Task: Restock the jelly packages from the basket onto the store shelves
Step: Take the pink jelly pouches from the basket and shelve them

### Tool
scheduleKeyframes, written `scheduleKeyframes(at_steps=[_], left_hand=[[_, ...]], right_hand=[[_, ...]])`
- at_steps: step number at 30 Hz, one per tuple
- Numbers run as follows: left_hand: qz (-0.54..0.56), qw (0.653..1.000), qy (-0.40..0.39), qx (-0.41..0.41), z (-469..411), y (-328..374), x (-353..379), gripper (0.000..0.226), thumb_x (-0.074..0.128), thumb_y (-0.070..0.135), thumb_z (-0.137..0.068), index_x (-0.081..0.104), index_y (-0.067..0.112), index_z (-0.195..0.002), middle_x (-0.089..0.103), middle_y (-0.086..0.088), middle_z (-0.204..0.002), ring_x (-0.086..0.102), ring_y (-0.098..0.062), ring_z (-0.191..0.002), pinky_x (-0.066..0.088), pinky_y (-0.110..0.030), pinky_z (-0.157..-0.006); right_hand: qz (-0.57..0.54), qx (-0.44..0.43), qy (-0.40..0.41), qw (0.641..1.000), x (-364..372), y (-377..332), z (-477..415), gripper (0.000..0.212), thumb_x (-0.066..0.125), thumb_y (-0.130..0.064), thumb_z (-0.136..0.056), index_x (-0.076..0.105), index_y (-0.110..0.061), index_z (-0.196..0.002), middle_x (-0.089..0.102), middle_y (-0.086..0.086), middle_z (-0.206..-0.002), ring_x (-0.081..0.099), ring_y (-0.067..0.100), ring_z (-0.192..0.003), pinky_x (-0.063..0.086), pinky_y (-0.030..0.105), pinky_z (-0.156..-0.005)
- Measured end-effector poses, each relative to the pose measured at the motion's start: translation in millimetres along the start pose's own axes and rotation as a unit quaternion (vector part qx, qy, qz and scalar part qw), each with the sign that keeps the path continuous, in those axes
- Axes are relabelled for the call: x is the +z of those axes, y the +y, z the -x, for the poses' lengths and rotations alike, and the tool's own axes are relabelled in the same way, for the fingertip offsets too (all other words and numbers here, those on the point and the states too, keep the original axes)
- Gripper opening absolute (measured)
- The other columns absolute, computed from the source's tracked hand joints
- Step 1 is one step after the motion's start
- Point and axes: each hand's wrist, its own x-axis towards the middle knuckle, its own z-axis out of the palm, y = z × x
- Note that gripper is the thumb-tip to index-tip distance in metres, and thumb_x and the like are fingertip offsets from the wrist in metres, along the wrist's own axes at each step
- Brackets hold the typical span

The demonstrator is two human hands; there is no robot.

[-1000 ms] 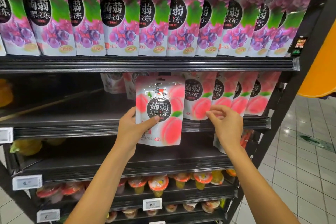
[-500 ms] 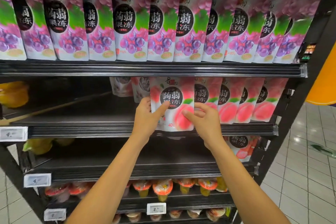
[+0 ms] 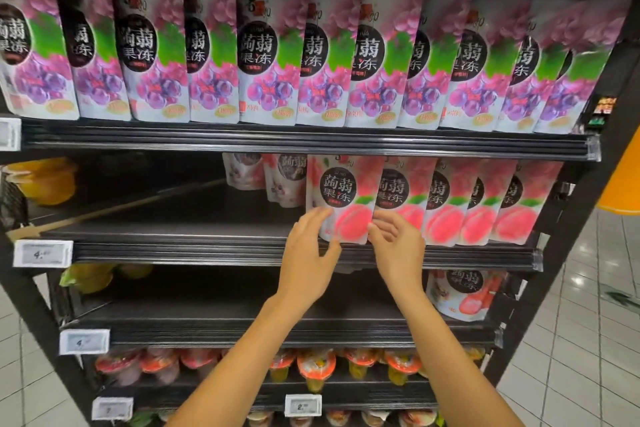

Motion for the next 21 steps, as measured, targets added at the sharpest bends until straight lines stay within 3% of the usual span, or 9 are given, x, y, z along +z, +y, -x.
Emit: scheduleKeyframes(at_steps=[6,9,13,18,21], left_hand=[[0.006,1.000,-0.013,-0.022,7.8,6.1,5.1,0.051,0.059,0.014,-0.093,0.047,0.031,-0.140,0.033,0.006,-0.155,0.030,-0.010,-0.144,0.032,-0.035,-0.117],[0.012,1.000,0.017,-0.023,13.1,8.9,3.3,0.046,0.059,0.011,-0.093,0.051,0.025,-0.136,0.041,0.006,-0.149,0.032,-0.007,-0.139,0.029,-0.027,-0.116],[0.059,0.994,0.084,-0.049,33.6,8.0,-5.1,0.036,0.058,0.006,-0.092,0.060,0.021,-0.124,0.058,0.010,-0.128,0.048,-0.002,-0.124,0.033,-0.011,-0.106],[0.173,0.965,0.084,-0.181,88.9,-26.1,-12.4,0.024,0.060,0.003,-0.091,0.064,0.021,-0.106,0.071,0.003,-0.098,0.066,-0.009,-0.096,0.053,-0.024,-0.088],[0.171,0.944,0.039,-0.279,140.9,-67.4,-14.3,0.019,0.065,0.004,-0.090,0.066,0.018,-0.102,0.072,-0.007,-0.100,0.068,-0.018,-0.093,0.056,-0.035,-0.086]], right_hand=[[0.004,-0.004,-0.017,1.000,-7.9,4.6,2.3,0.016,0.069,-0.009,-0.088,0.072,-0.010,-0.104,0.069,-0.010,-0.081,0.069,0.007,-0.082,0.054,0.011,-0.074],[-0.013,-0.004,-0.026,1.000,-10.7,5.8,6.8,0.018,0.068,-0.008,-0.089,0.071,-0.011,-0.107,0.072,-0.004,-0.088,0.069,0.007,-0.085,0.056,0.017,-0.080],[-0.056,-0.001,-0.010,0.998,-14.2,13.5,25.7,0.020,0.066,-0.003,-0.089,0.068,-0.016,-0.104,0.073,-0.003,-0.090,0.070,0.006,-0.088,0.054,0.014,-0.079],[-0.060,0.044,-0.062,0.995,-3.7,48.0,76.9,0.022,0.058,-0.006,-0.090,0.067,-0.022,-0.102,0.074,-0.005,-0.087,0.071,0.006,-0.082,0.053,0.014,-0.073],[-0.036,0.119,-0.133,0.983,10.1,82.0,125.0,0.024,0.055,-0.009,-0.087,0.069,-0.027,-0.095,0.074,0.001,-0.082,0.070,0.019,-0.077,0.056,0.031,-0.068]])
